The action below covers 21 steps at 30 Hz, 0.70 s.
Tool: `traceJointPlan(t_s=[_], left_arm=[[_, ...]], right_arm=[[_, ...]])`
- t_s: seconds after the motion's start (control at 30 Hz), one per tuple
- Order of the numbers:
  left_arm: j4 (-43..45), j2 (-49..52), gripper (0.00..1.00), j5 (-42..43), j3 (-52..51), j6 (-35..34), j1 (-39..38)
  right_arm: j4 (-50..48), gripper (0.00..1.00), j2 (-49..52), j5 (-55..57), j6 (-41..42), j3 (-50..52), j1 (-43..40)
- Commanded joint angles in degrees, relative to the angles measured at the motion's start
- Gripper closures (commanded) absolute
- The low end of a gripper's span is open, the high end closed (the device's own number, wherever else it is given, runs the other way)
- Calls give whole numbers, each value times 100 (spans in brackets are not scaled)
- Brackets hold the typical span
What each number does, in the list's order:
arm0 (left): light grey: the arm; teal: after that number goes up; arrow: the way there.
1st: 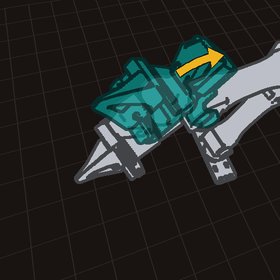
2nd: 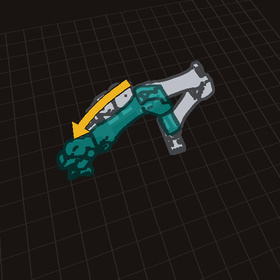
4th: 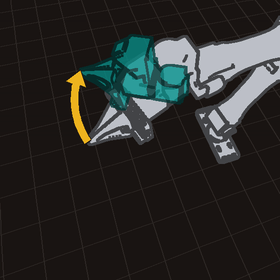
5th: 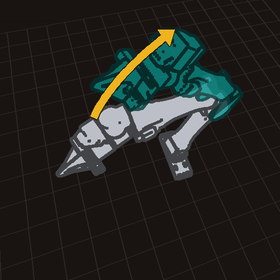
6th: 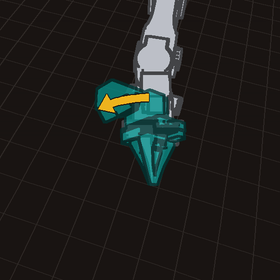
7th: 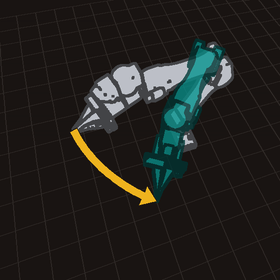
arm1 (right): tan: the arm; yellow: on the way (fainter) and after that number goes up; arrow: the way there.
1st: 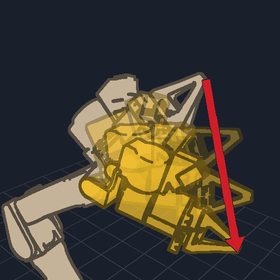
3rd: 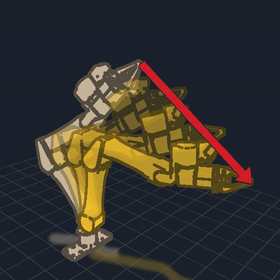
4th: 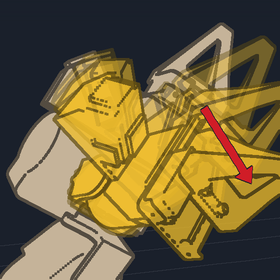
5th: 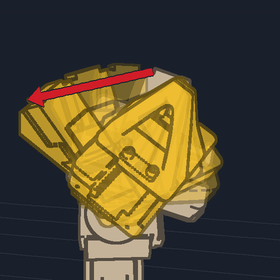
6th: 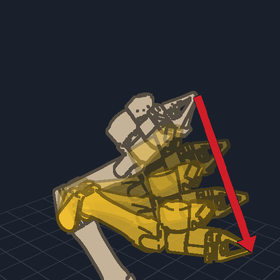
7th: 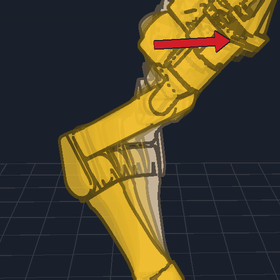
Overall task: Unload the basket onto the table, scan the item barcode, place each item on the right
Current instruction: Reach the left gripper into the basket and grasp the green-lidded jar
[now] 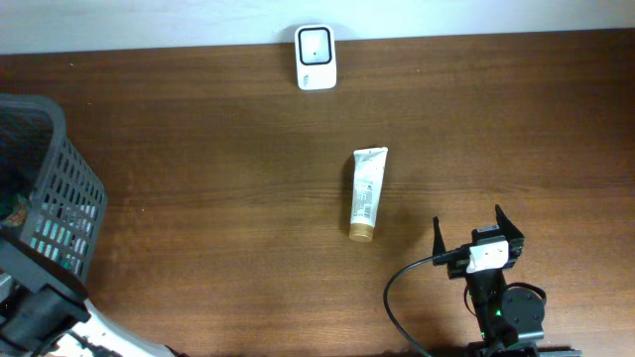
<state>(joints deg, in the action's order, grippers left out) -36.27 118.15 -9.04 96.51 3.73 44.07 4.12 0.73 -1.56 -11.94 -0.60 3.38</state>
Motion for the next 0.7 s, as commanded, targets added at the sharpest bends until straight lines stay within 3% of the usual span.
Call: traceJointPlan(t_s=[0.0,0.13,0.23,0.4,0.67], left_arm=[[31,400,15,-4,-11,46,37],[223,415,14,-2,-11,46,37],[308,415,28,-2,-9,48,37],[258,321,37,4,-2,46,35],[-7,-1185,39,640,-2,-216,-9]], right_arm=[[22,2,-37,-15,59,28,9],[22,2,-37,-15,59,28,9],[22,2,-37,-15,59,28,9],[22,2,-37,-15,59,28,9],[22,2,-37,-15,59,28,9]])
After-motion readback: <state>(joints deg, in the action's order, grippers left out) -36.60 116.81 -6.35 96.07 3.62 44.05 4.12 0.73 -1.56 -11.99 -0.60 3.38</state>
